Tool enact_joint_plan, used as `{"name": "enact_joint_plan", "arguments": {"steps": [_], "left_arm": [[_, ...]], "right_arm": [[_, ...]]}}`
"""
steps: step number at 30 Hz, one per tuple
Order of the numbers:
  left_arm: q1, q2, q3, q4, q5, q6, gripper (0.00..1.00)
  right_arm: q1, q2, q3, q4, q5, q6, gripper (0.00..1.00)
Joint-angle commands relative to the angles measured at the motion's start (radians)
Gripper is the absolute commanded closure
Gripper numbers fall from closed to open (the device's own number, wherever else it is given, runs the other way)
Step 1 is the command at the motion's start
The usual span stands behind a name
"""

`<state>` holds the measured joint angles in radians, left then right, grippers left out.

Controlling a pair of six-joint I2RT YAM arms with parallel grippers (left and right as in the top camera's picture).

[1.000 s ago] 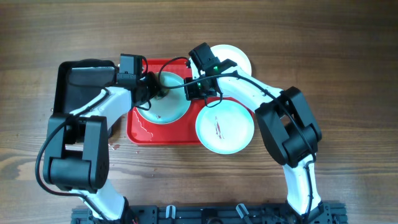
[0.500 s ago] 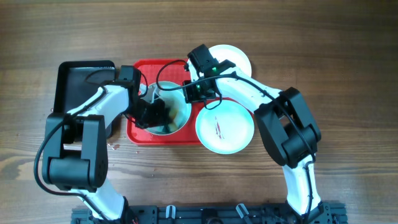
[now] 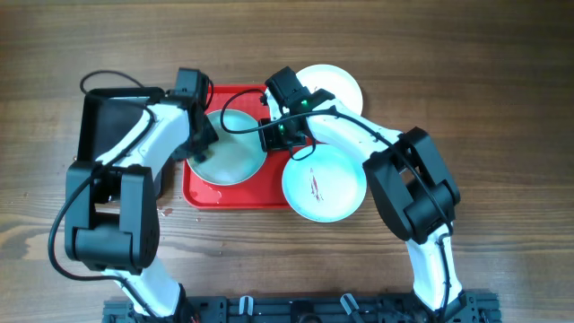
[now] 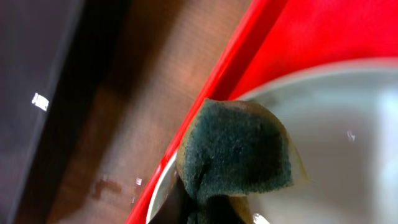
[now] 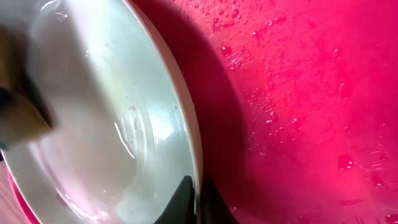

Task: Clean dirty plates on tray and stack at the side
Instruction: 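Scrub the light-blue plate with the sponge while right gripper holds it, then lift the cleaned plate with the right gripper and set it right of tray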

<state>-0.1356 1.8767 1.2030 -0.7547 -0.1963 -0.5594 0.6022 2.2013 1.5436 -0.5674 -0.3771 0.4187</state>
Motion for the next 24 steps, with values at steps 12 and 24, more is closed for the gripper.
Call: {"name": "enact_joint_plan", "arguments": {"steps": [12, 24], "left_arm": [[0.023, 0.007, 0.454, -0.307, 0.286, 0.121, 0.96], [0.069, 0.010, 0.453, -0.370, 0.284, 0.189, 0.96]], "right_arm": [[-0.011, -0.042, 0.001, -0.063, 0.076, -0.027, 0.96], [0.111, -0.365, 0.001, -0.246, 0.863, -0.052, 0.95]]}}
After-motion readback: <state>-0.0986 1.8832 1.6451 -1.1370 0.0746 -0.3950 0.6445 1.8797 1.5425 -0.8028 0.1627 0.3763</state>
